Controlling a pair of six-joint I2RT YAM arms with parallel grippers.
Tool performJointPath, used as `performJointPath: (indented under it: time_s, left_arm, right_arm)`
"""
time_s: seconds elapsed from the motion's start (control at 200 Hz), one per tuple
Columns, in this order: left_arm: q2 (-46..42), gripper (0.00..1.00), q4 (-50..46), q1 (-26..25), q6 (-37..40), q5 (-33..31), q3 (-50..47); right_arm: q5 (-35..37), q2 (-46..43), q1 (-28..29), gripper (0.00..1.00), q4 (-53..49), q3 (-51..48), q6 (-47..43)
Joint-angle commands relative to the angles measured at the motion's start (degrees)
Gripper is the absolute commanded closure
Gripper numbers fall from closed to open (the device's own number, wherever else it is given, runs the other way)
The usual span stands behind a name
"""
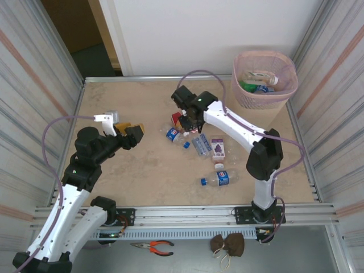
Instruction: Put the plastic bottles in the bin
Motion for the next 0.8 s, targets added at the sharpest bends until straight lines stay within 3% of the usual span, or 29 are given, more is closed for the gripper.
performJointPath:
  time_s: [0.0,0.546,0.797]
  left_arm:
    - [0.5,0.27,1.7,0.4,-0.5,0.0,0.4]
    - [1.4,0.27,2.7,0.4,-1.5,0.9,1.2]
    - [1.4,0.27,2.5,0.4,-2.0,1.1,1.3]
  right_arm:
    - [0.6,-4.8,-1.8,0.72,0.7,4.2,1.3]
    - [3.9,-15.6,-9.6,0.72,4.3,17.8,-6.1]
    - [2.8,-18.1,-18.1,0.74,8.7,22.9,-7.1]
